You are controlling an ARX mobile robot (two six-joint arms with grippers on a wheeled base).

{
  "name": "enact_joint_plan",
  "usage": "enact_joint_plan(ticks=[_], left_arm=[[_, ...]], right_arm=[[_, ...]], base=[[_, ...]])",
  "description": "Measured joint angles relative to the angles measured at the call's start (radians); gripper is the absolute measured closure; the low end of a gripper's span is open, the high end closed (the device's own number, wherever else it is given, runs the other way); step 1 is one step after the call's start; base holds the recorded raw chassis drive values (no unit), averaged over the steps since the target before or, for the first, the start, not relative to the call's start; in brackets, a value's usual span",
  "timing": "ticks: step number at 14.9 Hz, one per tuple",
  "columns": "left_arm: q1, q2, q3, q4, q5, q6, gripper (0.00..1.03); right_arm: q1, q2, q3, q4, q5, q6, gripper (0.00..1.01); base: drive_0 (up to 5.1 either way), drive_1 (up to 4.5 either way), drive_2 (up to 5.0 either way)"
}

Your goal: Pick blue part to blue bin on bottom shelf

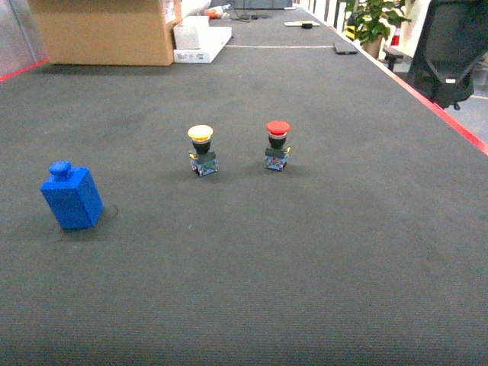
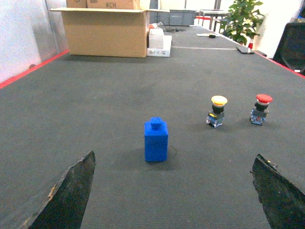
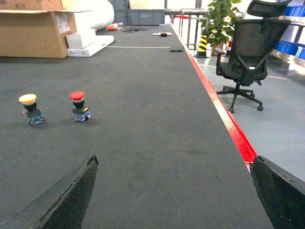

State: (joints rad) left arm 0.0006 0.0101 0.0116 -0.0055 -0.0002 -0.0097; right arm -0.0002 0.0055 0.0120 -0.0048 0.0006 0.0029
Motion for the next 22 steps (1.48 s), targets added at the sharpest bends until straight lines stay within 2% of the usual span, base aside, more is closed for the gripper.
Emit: enact_joint_plan(ticks=[8,9,10,11,13,14,15,16,19,22], left_arm=[[0.000,0.000,0.000,0.001,0.000,0.000,0.05],[-0.029,0.034,0.033,-0.113,-0.067,-0.025,0.05],[-0.067,0.159,0.067,-0.138,-0.138,-0.049,0.05],[-0.061,0.258,0.067,-0.051,-0.124,-0.050,0.05],[-0.033,0.589,0.118,0.280,-0.029,-0.045,0.05],[-0.043,0.781,0.164,0.436,0.008,-0.044,0.05],[-0.068,1.006,0.226,0.595,0.018,-0.043,0.05],[-0.090,1.194,0.283,0.695,0.007,-0.041,0.05],[-0.088,1.625,0.480,0.808,-0.049,-0.035,0.05],[-0.062,1.825,0.582,0.817,-0.080,-0.033,0.05]], right_arm=[[0.000,0.000,0.000,0.000,-0.001,0.000,0.03],[0.000,0.000,0.000,-0.001,0.000,0.000,0.03],[0.000,0.000,0.000,0.000,-0.001,0.000,0.03],[0.000,0.000,0.000,0.000,0.000,0.000,0.03],[0.000,0.000,0.000,0.000,0.000,0.000,0.03],[0.000,0.000,0.000,0.000,0.000,0.000,0.03],[0.000,0.000,0.000,0.000,0.000,0.000,0.03],[0.000,0.000,0.000,0.000,0.000,0.000,0.03],[0.000,0.000,0.000,0.000,0.000,0.000,0.03],[0.000,0.000,0.000,0.000,0.000,0.000,0.03]], base=[[0.0,0.00,0.0],[0.0,0.00,0.0],[0.0,0.00,0.0],[0.0,0.00,0.0],[0.0,0.00,0.0],[0.0,0.00,0.0],[0.0,0.00,0.0],[0.0,0.00,0.0],[0.0,0.00,0.0],[0.0,0.00,0.0]])
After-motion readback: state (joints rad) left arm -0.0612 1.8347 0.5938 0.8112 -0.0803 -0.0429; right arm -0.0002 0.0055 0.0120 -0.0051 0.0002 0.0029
